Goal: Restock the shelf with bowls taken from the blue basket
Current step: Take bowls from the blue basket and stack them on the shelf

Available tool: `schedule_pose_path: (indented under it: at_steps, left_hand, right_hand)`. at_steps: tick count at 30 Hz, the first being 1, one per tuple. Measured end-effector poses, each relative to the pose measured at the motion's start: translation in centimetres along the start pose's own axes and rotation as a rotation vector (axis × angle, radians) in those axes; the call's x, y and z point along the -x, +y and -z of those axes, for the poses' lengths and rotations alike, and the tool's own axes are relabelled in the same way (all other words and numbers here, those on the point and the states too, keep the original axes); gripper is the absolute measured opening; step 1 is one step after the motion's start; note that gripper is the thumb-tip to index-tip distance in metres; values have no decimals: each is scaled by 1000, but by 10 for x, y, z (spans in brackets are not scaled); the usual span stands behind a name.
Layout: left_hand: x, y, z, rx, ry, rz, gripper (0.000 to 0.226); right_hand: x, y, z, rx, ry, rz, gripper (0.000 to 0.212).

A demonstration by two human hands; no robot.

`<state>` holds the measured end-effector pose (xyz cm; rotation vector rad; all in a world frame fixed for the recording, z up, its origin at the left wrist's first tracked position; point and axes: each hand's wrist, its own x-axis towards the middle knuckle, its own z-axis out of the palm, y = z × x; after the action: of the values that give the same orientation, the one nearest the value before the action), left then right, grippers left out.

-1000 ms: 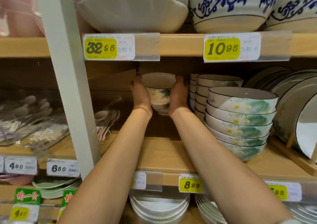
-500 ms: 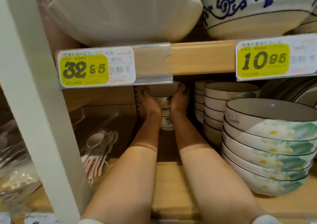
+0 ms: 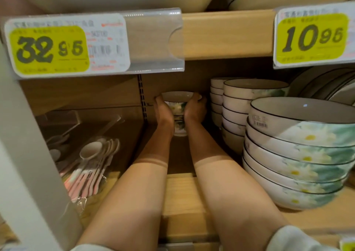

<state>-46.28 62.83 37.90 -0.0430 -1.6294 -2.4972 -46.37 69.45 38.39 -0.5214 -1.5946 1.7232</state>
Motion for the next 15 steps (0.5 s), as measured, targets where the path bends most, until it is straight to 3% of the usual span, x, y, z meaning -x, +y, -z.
schedule_pose_path:
  at_steps: [15]
  left_hand:
    - [2, -1, 1, -127, -7, 23, 59]
  right_hand:
    - [-4, -1, -1, 21, -31, -48, 58]
